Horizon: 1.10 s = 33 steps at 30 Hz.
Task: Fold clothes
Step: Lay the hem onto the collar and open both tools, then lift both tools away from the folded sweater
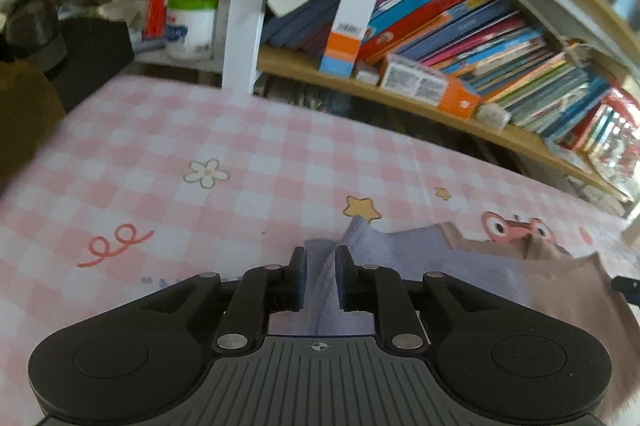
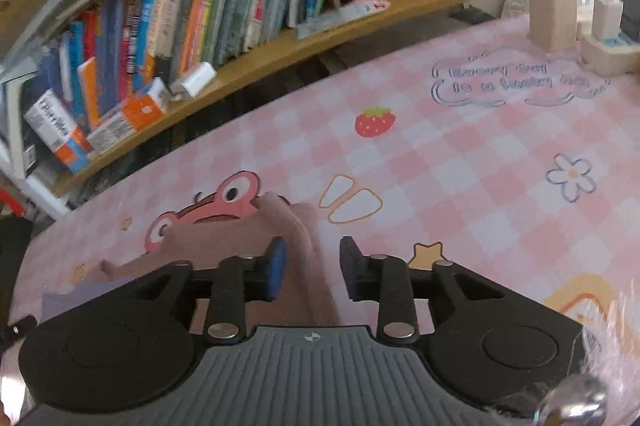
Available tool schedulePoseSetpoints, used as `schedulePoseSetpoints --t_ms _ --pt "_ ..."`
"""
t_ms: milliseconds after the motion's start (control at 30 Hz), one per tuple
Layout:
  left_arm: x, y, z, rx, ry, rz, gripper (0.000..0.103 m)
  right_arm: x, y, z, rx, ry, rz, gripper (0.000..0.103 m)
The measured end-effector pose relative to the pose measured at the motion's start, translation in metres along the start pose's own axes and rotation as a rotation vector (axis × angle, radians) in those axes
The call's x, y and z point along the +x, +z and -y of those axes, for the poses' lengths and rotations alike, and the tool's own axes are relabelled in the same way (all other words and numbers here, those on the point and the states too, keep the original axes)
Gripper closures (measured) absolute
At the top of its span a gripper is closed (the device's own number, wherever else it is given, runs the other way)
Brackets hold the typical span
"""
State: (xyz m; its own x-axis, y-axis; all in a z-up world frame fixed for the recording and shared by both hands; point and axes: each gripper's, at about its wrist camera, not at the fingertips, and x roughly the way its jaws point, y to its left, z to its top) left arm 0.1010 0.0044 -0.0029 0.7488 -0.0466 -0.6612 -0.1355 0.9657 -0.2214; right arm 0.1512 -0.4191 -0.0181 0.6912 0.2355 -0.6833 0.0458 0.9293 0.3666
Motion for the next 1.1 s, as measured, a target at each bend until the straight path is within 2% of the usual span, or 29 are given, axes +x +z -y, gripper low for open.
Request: schedulePoseSetpoints --t_ms 200,267,367,500,533,600,633,767,867,1000,1100 --pt "-0.038 -0.027 -0.01 -0.027 -0.02 -0.046 0.084 -0.039 -0.029 0.0 -0.078 -0.005 -0.012 0.067" --pt "-0.043 -0.038 -0.011 -0.031 -0.039 -0.075 0.074 -0.048 -0.04 0.003 -0.08 -0.008 -0.022 0.066" --pt "-0.049 -0.055 -0.013 -0.037 -0.067 -0.119 0.069 -0.061 -0.056 0.008 -0.084 -0.012 -0.037 0.066" --pt "-0.051 -0.066 -0.013 -0.063 -0.085 -0.139 0.07 -0.06 -0.067 0.019 -0.044 0.007 -0.075 0.069" --pt "-0.048 -0.067 -0.013 -0.069 -0.083 -0.145 0.075 -0.059 -0.067 0.021 -0.039 0.014 -0.078 0.077" --pt "-0.046 -0.067 -0.017 -0.108 -0.086 -0.154 0.093 -0.062 -0.063 0.025 -0.003 0.039 -0.066 0.09" --pt "-0.047 -0.064 -0.019 -0.13 -0.086 -0.148 0.096 -0.064 -0.061 0.027 0.019 0.054 -0.056 0.096" --pt "-0.051 -0.056 -0.023 -0.14 -0.038 -0.113 0.096 -0.068 -0.054 0.03 0.061 0.099 -0.039 0.097" --pt "-0.039 -0.06 -0.023 -0.121 -0.012 -0.132 0.095 -0.055 -0.061 0.025 0.014 0.056 -0.079 0.097" --pt "-0.038 -0.062 -0.022 -0.102 0.002 -0.124 0.093 -0.047 -0.067 0.026 -0.012 0.038 -0.072 0.097" --pt "-0.041 -0.061 -0.022 -0.097 0.018 -0.128 0.086 -0.048 -0.067 0.023 -0.05 0.03 -0.072 0.095"
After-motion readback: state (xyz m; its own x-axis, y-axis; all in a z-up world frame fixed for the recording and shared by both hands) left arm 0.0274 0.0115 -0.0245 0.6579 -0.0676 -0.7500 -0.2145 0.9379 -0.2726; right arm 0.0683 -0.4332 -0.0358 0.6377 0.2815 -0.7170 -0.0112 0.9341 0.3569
